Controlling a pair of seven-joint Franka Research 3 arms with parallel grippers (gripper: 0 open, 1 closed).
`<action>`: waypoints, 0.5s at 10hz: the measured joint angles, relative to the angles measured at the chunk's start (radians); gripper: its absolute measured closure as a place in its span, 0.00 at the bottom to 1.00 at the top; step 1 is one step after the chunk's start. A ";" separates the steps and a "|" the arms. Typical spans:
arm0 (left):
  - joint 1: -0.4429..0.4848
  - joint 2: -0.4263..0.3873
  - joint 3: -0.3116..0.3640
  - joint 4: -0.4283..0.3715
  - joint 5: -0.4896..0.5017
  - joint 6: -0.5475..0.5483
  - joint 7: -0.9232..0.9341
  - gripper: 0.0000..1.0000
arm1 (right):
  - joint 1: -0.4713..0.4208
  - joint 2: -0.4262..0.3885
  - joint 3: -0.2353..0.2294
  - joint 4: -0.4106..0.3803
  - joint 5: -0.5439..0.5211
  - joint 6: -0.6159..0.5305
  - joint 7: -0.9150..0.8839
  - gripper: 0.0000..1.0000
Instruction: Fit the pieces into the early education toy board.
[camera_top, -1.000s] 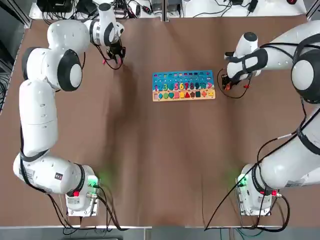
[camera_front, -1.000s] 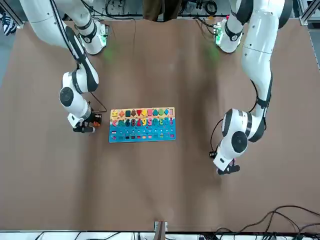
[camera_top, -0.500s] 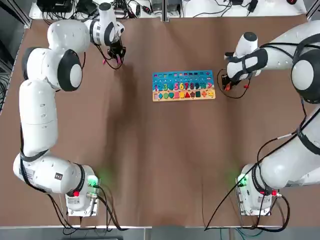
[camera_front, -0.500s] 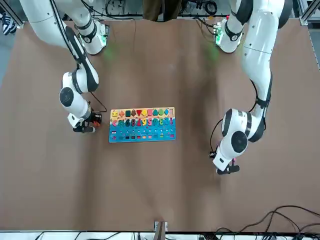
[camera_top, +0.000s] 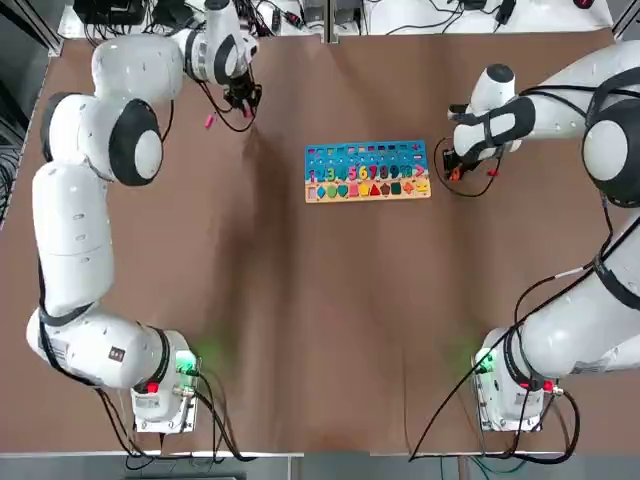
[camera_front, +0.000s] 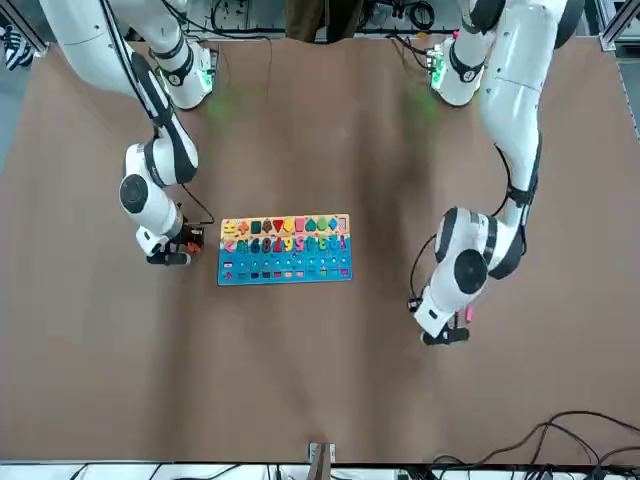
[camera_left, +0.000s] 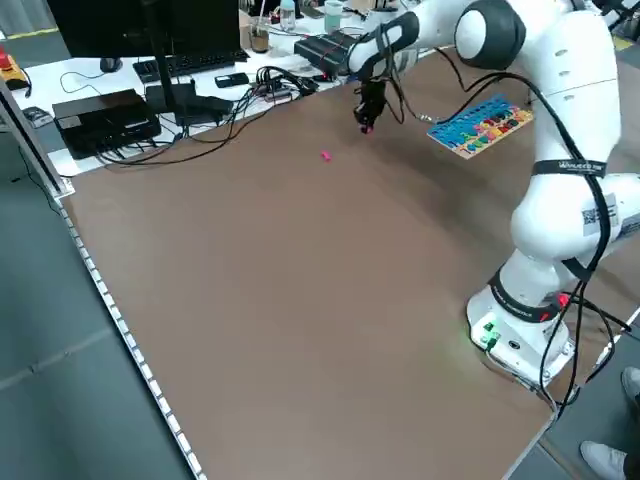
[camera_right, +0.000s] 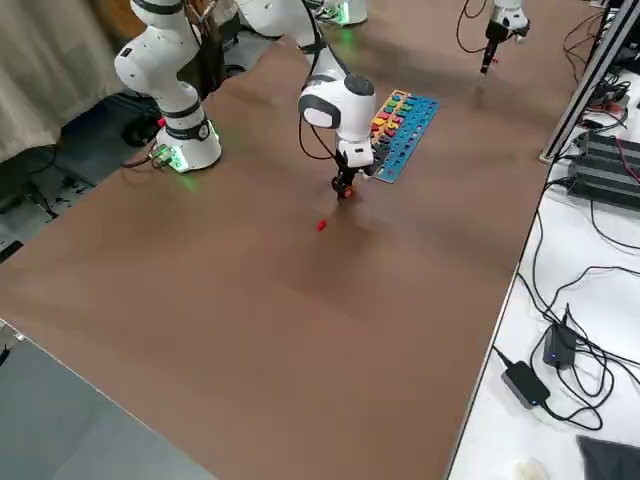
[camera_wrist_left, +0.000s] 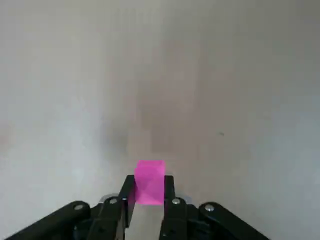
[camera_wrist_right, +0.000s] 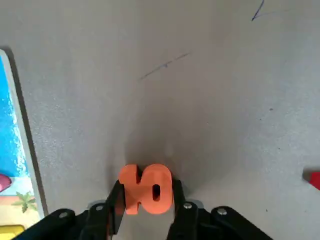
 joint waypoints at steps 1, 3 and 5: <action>-0.038 -0.022 -0.005 -0.027 0.000 0.000 -0.045 0.74 | 0.000 0.000 0.000 0.000 0.000 0.000 0.000 0.55; -0.139 -0.042 -0.007 -0.075 0.000 -0.001 -0.160 0.74 | 0.000 -0.002 0.001 0.001 0.000 -0.005 0.000 0.55; -0.233 -0.057 -0.008 -0.126 0.000 -0.001 -0.262 0.74 | 0.001 -0.006 0.002 0.002 0.000 -0.010 0.000 0.55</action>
